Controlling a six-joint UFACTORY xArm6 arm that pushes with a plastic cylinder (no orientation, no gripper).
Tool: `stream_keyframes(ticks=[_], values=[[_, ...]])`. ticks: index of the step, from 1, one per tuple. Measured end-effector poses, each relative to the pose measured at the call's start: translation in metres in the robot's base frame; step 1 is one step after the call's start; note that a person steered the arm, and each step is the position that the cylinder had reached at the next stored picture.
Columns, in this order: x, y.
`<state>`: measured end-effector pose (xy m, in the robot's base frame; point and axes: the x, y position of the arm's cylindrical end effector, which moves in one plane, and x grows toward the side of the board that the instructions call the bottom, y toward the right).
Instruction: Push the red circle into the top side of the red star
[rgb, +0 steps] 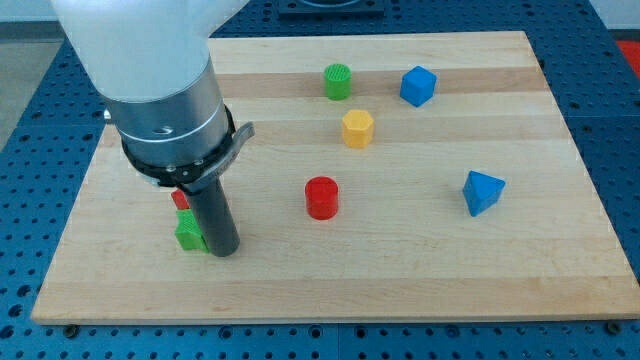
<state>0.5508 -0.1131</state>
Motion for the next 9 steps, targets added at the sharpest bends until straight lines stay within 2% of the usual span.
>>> stream_keyframes(ticks=[1,3,4,6,7,9], values=[[0.000,0.014],[0.000,-0.015],[0.000,0.014],[-0.011,0.165],[-0.039,0.175],[-0.084,0.061]])
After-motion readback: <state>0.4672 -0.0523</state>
